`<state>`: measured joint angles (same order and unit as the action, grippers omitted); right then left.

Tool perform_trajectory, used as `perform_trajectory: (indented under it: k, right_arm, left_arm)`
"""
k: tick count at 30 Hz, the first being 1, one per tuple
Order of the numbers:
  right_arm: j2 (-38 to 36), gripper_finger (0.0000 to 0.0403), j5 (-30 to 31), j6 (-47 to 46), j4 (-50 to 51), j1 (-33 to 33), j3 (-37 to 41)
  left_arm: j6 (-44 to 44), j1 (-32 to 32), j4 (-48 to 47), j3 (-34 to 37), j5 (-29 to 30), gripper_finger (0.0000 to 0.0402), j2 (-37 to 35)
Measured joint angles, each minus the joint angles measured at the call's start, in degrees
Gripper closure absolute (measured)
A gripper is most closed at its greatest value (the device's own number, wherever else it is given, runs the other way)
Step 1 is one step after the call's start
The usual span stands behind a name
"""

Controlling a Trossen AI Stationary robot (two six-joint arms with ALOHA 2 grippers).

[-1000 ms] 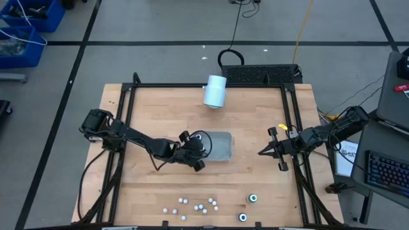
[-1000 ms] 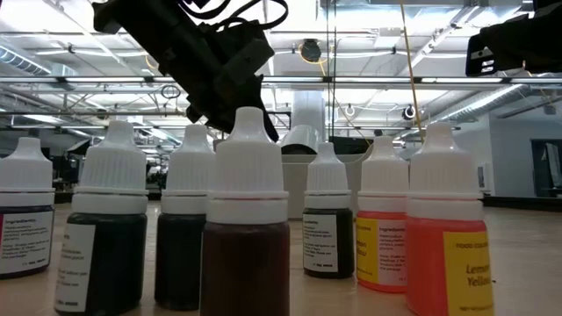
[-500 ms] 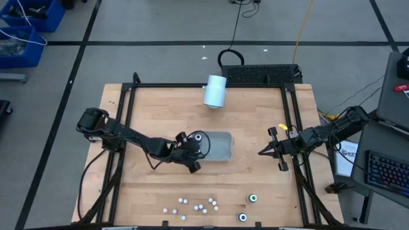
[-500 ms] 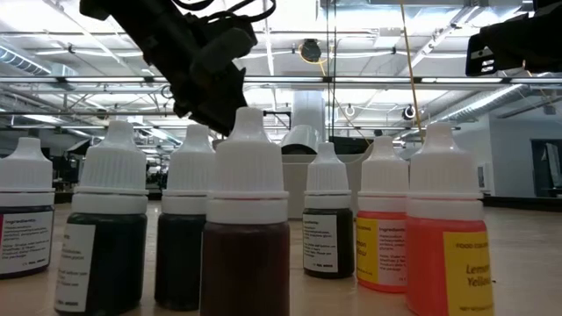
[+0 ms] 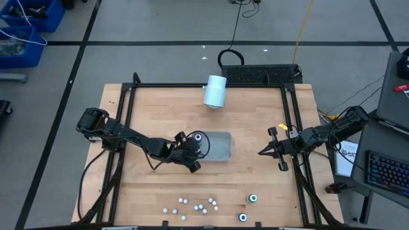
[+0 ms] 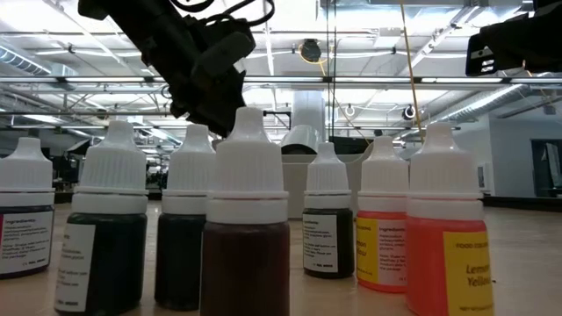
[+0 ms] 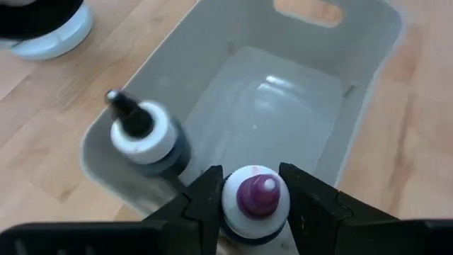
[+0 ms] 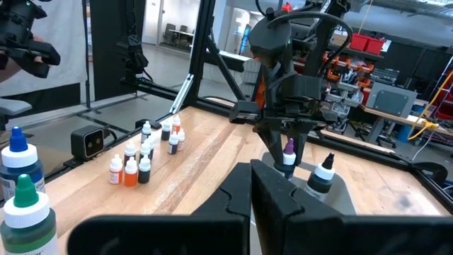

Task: Pick & Place food coloring
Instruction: Put the large violet food coloring bottle into the gray bin, then put the large green food coloring bottle into the gray bin

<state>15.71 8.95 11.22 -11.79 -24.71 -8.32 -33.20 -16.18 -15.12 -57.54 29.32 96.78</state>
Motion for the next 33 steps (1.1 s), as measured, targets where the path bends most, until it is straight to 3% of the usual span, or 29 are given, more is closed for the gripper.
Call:
perform_trajectory:
  k: [10,18,23,27,31,33]
  right_arm:
    - [0.02,0.0403,0.0,0.0,0.0,0.0,0.0]
    - [0.02,0.0403,0.0,0.04,0.02,-0.01,0.0]
    - [0.0,0.0403,-0.02,0.04,0.04,0.0,0.0]
    - [0.02,0.0403,-0.02,0.04,0.21,0.0,0.0]
    - [0.0,0.0403,-0.02,0.09,0.47,0.0,-0.01]
    - [0.02,0.0403,-0.01,0.14,0.47,-0.01,-0.02]
  left_arm:
    - [0.78,0.04,0.67,0.02,1.08,0.0163,-0.01]
    - [6.15,0.08,4.63,0.0,0.71,0.0134,-3.03]
    - [7.53,-0.4,3.87,0.02,0.22,0.0133,-9.92]
    - [7.71,-4.04,-2.93,-0.02,1.35,0.0138,-17.94]
    - [4.8,-11.45,-14.76,0.08,10.79,0.0196,-24.76]
    - [4.36,-15.55,-13.54,2.08,17.53,0.0245,-26.93]
